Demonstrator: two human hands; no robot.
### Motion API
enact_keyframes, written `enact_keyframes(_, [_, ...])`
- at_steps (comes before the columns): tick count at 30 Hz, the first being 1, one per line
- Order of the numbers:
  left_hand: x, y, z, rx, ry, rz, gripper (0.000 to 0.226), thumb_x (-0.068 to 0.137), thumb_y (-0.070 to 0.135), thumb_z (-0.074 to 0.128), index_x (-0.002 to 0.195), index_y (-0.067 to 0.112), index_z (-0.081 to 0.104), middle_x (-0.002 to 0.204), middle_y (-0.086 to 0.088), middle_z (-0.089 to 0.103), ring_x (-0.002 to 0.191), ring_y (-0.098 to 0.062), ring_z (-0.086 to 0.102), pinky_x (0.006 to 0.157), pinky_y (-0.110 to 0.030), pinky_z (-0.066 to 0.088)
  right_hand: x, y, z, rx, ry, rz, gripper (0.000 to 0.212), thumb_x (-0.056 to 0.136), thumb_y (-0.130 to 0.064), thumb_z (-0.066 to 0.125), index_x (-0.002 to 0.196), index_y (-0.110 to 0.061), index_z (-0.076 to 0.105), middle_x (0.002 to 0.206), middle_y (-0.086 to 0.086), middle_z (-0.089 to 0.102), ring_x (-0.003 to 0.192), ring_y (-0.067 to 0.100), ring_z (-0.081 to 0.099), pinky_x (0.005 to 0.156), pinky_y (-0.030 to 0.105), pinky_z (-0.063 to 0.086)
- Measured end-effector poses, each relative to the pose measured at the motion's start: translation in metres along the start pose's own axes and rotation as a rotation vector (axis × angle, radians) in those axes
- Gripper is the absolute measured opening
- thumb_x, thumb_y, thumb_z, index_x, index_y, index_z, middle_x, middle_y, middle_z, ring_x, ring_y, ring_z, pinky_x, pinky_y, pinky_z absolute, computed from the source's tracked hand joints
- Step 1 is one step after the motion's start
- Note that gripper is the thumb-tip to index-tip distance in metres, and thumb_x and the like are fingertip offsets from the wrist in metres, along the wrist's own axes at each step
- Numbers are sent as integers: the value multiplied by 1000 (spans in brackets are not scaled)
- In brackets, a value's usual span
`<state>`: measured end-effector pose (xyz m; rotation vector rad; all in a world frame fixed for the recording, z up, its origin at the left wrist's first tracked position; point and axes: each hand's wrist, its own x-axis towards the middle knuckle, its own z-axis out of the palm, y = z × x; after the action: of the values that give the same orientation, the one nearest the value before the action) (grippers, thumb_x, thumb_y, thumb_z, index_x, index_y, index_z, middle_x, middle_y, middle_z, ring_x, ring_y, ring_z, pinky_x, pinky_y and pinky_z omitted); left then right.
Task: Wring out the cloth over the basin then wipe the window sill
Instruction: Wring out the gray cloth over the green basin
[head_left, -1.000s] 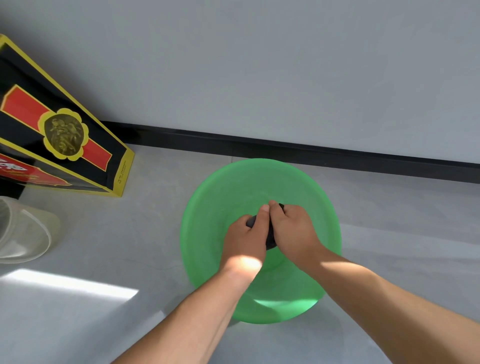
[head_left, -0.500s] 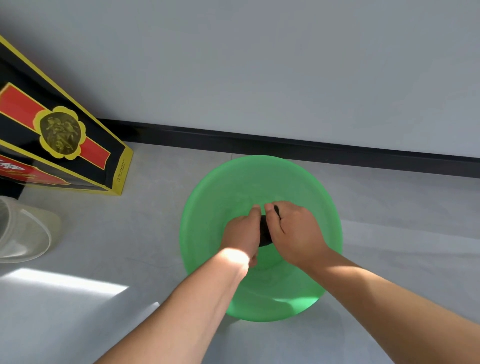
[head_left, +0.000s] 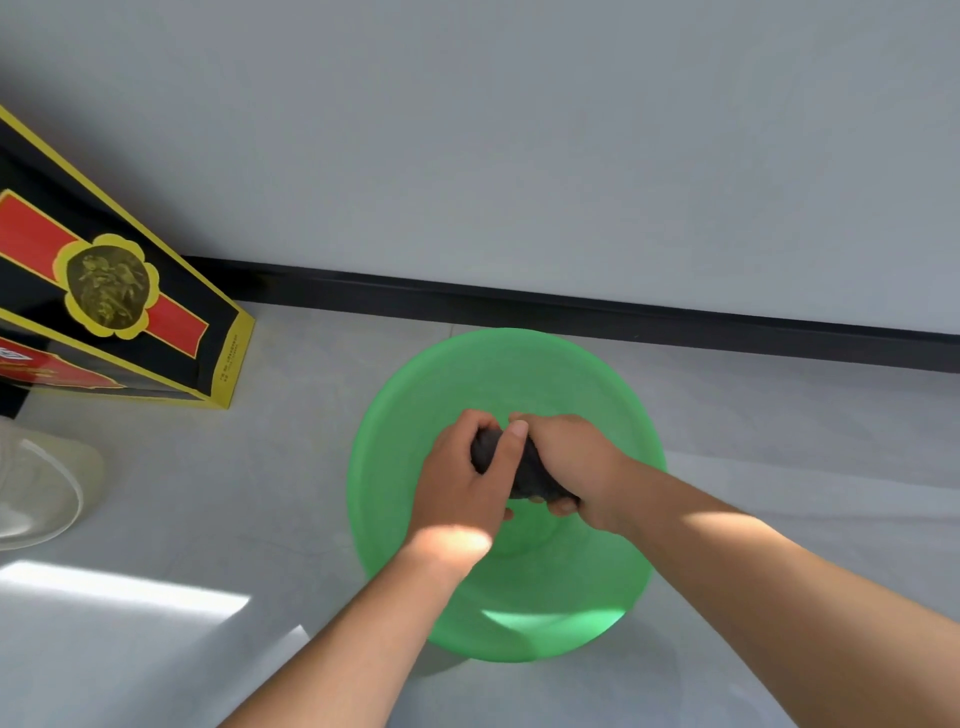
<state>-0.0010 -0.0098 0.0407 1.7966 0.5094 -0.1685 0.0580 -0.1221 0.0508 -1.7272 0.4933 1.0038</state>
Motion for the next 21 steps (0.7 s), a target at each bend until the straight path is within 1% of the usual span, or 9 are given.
enact_keyframes(3, [3, 2, -1, -3, 14, 36, 40, 82, 58, 55, 81, 18, 55, 83, -8, 62, 82, -29, 65, 57, -48, 61, -7, -4, 4, -4, -12, -30, 24, 92, -25, 50, 78, -8, 61, 63, 15, 53, 47, 23, 43, 38, 19, 23])
enact_keyframes(5, [0, 5, -1, -7, 20, 32, 36, 85, 53, 57, 80, 17, 53, 78, -8, 60, 74, -25, 63, 54, -42, 59, -9, -5, 3, 7, 10, -45, 28, 94, -22, 49, 70, -10, 56, 54, 10, 46, 41, 19, 37, 38, 19, 22])
enact_keyframes(7, [-3, 6, 1, 51, 95, 15, 42, 83, 57, 54, 77, 15, 50, 66, -3, 57, 61, -18, 54, 56, -35, 50, -12, -3, 5, -52, 109, -142, 37, 96, -24, 49, 61, -12, 52, 48, 3, 42, 41, 18, 35, 41, 23, 27])
enact_keyframes(8, [-5, 10, 3, 53, 132, -33, 45, 83, 57, 52, 75, 13, 49, 61, 0, 55, 56, -15, 49, 57, -34, 45, -15, 0, 7, -108, 180, -229, 43, 97, -27, 48, 56, -14, 51, 46, 0, 43, 43, 19, 37, 45, 26, 31])
enact_keyframes(10, [-11, 17, 10, 4, 156, -172, 45, 91, 49, 53, 68, 11, 48, 54, 6, 53, 50, -11, 45, 55, -33, 39, -25, 7, 11, -198, 293, -367, 52, 100, -34, 46, 53, -11, 50, 45, -3, 48, 47, 18, 43, 52, 31, 38])
enact_keyframes(13, [-23, 26, 14, 0, 107, -335, 43, 97, 41, 49, 64, 15, 50, 52, 4, 52, 49, -17, 44, 52, -32, 33, -49, 14, 13, -302, 378, -418, 55, 102, -31, 45, 50, -13, 41, 42, -5, 40, 45, 18, 38, 51, 33, 29])
enact_keyframes(14, [-27, 29, 12, -31, 87, -375, 43, 97, 41, 48, 63, 15, 50, 50, 3, 48, 47, -20, 41, 49, -31, 30, -56, 12, 13, -336, 392, -446, 55, 102, -28, 46, 49, -16, 38, 42, -6, 37, 46, 19, 37, 52, 33, 26])
enact_keyframes(17, [-32, 43, 4, -85, 23, -522, 37, 94, 37, 46, 64, 17, 49, 47, 2, 38, 44, -18, 33, 46, -20, 22, -71, 4, 13, -448, 416, -537, 54, 101, -25, 48, 50, -21, 33, 44, -8, 35, 53, 27, 40, 56, 32, 27])
enact_keyframes(21, [-30, 71, -11, -115, -13, -672, 30, 90, 30, 46, 63, 19, 44, 48, 2, 31, 43, -15, 25, 47, -17, 17, -81, -13, 13, -639, 409, -680, 47, 97, -34, 37, 52, -26, 28, 45, -10, 31, 52, 28, 37, 54, 32, 25])
